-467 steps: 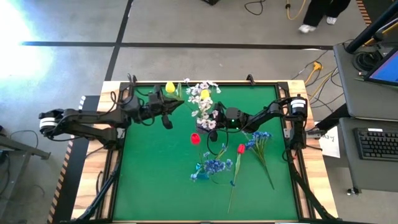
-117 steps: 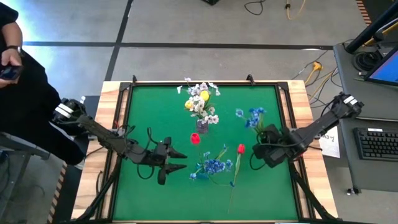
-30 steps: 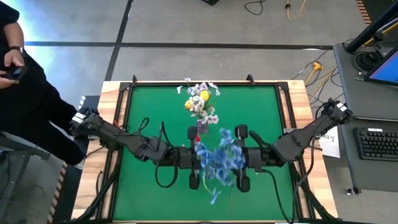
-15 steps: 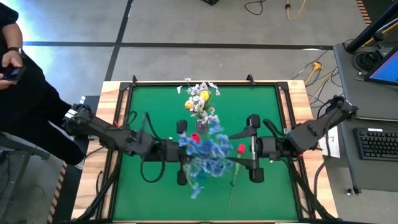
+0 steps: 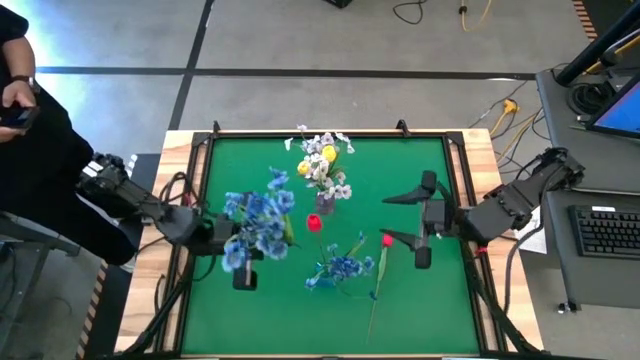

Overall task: Sort flowers into vase by color
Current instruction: Put the blue flowers into the blue vase

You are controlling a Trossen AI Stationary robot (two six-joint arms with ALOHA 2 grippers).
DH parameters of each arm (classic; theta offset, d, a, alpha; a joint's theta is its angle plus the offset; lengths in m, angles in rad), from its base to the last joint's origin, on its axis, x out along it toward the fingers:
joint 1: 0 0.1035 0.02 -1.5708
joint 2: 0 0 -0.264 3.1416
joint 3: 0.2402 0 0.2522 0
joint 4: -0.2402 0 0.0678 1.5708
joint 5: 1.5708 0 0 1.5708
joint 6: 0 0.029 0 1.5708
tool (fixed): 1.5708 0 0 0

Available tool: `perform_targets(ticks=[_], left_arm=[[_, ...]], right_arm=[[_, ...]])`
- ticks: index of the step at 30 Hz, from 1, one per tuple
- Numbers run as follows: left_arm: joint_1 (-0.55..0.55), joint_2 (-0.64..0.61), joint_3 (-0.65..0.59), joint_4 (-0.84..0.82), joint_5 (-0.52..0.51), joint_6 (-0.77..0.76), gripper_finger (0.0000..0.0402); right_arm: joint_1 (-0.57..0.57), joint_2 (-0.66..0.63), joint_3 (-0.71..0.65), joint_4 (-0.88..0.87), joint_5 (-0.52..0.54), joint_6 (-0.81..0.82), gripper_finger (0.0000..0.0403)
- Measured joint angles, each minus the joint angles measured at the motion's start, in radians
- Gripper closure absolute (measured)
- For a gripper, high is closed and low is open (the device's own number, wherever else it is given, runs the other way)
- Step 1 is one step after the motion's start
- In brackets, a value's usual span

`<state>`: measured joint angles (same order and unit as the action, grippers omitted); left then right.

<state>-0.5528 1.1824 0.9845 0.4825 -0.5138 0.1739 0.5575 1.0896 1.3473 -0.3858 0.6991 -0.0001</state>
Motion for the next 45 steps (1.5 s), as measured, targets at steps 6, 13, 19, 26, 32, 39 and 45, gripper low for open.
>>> perform_targets(ticks=[6,13,19,26,32,39,45], left_arm=[[-0.048,-0.044,-0.118,0.096,-0.047,-0.004,0.0402],[-0.052,0.046,-0.312,0.498,-0.046,-0.012,0.0402],[-0.051,0.204,-0.417,0.867,-0.046,0.017,0.0401],[-0.044,0.404,-0.416,1.043,-0.045,0.008,0.0401],[-0.031,0.505,-0.379,1.088,-0.055,-0.006,0.0401],[-0.009,0.563,-0.342,1.088,-0.054,-0.007,0.0401],[0.004,0.597,-0.354,1.089,-0.074,-0.057,0.0401]], right_arm=[[0.001,-0.107,-0.134,-0.12,0.071,0.192,0.0124],[0.0,-0.199,-0.366,-0.073,0.083,0.376,0.012],[0.0,-0.21,-0.497,0.077,0.09,0.409,0.012],[0.0,-0.204,-0.56,0.183,0.097,0.411,0.0123],[0.0,-0.198,-0.56,0.19,0.117,0.42,0.0121],[0.0,-0.198,-0.56,0.197,0.116,0.42,0.0124],[0.0,-0.197,-0.56,0.197,0.116,0.418,0.012]])
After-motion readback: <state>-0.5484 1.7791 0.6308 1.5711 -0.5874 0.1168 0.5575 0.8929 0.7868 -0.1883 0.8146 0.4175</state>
